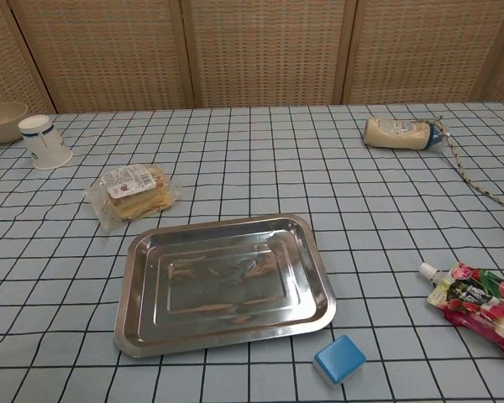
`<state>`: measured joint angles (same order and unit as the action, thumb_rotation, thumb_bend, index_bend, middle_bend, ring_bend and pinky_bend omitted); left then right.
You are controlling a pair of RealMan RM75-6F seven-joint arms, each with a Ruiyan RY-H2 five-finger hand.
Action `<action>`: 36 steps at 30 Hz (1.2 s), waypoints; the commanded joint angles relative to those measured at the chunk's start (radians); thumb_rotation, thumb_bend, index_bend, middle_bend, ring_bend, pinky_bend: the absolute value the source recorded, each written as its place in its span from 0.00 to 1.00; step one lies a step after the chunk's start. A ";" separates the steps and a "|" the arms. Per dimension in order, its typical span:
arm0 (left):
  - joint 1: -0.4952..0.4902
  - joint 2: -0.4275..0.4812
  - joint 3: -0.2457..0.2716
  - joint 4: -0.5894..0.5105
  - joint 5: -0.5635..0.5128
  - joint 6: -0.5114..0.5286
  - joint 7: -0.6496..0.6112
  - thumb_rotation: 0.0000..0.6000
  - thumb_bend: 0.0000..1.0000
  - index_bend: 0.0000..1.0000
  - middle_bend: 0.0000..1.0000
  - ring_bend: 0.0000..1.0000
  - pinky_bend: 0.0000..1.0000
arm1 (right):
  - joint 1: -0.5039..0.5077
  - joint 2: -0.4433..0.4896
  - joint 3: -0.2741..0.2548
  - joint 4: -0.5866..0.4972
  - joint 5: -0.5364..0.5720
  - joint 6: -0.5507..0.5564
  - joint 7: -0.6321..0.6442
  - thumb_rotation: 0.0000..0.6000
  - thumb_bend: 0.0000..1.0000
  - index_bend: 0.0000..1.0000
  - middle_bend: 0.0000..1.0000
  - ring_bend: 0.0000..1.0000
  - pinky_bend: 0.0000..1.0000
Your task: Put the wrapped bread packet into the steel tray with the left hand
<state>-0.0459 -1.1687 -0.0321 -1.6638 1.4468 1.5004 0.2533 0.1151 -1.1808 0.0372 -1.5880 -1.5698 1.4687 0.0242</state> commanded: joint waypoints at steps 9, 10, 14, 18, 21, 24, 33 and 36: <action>-0.002 -0.002 0.002 -0.001 0.002 -0.002 0.007 1.00 0.10 0.00 0.00 0.00 0.00 | 0.000 0.001 -0.003 0.001 -0.005 0.001 0.006 1.00 0.00 0.10 0.00 0.00 0.00; -0.002 -0.003 0.002 -0.001 0.003 -0.003 0.008 1.00 0.10 0.00 0.00 0.00 0.00 | 0.000 0.001 -0.003 0.001 -0.005 0.001 0.005 1.00 0.00 0.10 0.00 0.00 0.00; -0.005 -0.005 0.002 0.000 0.003 -0.007 0.011 1.00 0.10 0.00 0.00 0.00 0.00 | 0.001 0.000 -0.003 0.001 -0.003 -0.002 0.005 1.00 0.00 0.10 0.00 0.00 0.00; -0.013 -0.009 -0.003 0.003 0.000 -0.015 0.019 1.00 0.10 0.00 0.00 0.00 0.00 | -0.001 0.002 -0.002 0.002 0.003 -0.003 0.008 1.00 0.00 0.10 0.00 0.00 0.00; -0.024 -0.012 -0.011 -0.003 -0.004 -0.024 0.023 1.00 0.10 0.00 0.00 0.00 0.00 | -0.001 0.005 -0.001 0.002 0.004 -0.003 0.015 1.00 0.00 0.10 0.00 0.00 0.00; -0.043 -0.015 -0.025 -0.009 -0.011 -0.041 0.038 1.00 0.06 0.00 0.00 0.00 0.00 | -0.001 0.007 -0.002 0.003 0.004 -0.004 0.021 1.00 0.00 0.10 0.00 0.00 0.00; -0.188 -0.018 -0.108 -0.055 -0.104 -0.209 0.178 1.00 0.00 0.00 0.00 0.00 0.00 | 0.003 0.015 0.008 0.005 0.018 -0.010 0.049 1.00 0.00 0.10 0.00 0.00 0.00; -0.246 -0.029 -0.136 -0.059 -0.156 -0.276 0.232 1.00 0.00 0.00 0.00 0.00 0.00 | 0.005 0.018 0.010 0.007 0.025 -0.015 0.060 1.00 0.00 0.10 0.00 0.00 0.00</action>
<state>-0.2483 -1.1891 -0.1409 -1.7131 1.3310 1.2712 0.4439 0.1193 -1.1638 0.0466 -1.5816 -1.5462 1.4548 0.0821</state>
